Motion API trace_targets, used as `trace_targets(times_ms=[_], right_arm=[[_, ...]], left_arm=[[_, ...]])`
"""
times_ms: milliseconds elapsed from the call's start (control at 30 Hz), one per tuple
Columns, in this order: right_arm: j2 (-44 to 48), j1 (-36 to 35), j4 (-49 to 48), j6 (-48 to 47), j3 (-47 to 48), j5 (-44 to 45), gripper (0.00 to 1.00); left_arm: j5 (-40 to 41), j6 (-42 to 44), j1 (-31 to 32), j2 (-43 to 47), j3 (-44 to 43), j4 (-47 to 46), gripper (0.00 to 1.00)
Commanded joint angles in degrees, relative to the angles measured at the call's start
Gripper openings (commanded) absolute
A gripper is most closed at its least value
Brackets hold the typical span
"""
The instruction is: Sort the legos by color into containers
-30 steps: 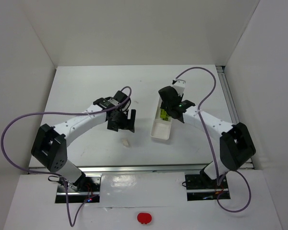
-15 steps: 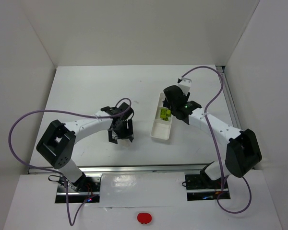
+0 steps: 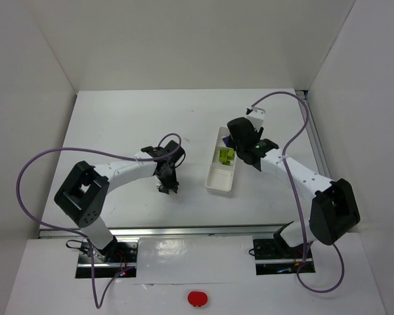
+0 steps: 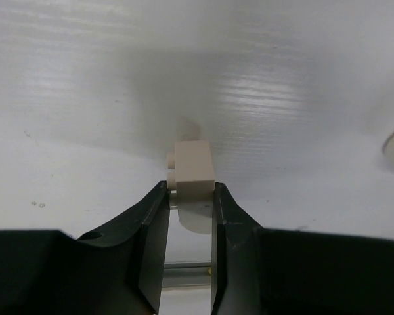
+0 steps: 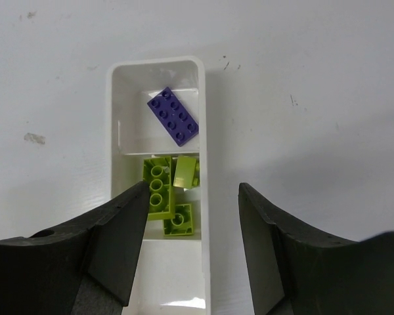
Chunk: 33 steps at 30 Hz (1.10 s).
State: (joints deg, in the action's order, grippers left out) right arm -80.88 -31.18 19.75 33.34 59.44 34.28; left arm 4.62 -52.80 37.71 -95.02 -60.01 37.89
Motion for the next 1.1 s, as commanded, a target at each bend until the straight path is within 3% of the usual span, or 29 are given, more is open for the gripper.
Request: trace_targets(times_ms=[0,233,500,633,667,767,867,933,1067], right_arm=[[3.5,0.9,0.8,-0.3,-0.2,1.2,0.64],[9.9,5.9,2.9,0.2,-3.0,1.2,0.64],[17.7,10.3,9.3,0.2,-4.7,2.4,0.64],[21.6,11.8,12.6,1.3,-4.7,3.1,0.64],[22.9,12.5,13.2,1.3,-4.7,3.6,0.64],[24.6,13.9,15.1,1.3,-5.2,3.6,0.69],[24.6,15.0,15.7,1.3,-5.2,4.1,0.86],[24.6,15.5,16.3,1.9,-5.7,4.9,0.98],[24.1,16.6,17.0,6.0,-5.1,7.1,1.0]], left_arm=[[1.2,4.3,2.4,0.2,-5.2,0.6,0.22],[-1.0,14.4,8.8,-0.4,-22.9,1.1,0.17],[-5.1,17.1,9.8,-13.1,-36.4,1.1,0.19],[-6.3,18.3,9.8,-17.7,-40.5,1.1,0.29],[-6.3,18.3,9.8,-19.0,-40.5,1.1,0.48],[-7.6,19.0,10.4,-19.6,-41.9,1.1,0.65],[-6.8,19.5,10.4,-18.5,-42.5,2.5,0.8],[-5.7,20.1,10.4,-16.4,-43.2,3.7,0.81],[1.6,21.2,10.4,-9.7,-44.0,6.2,0.81]])
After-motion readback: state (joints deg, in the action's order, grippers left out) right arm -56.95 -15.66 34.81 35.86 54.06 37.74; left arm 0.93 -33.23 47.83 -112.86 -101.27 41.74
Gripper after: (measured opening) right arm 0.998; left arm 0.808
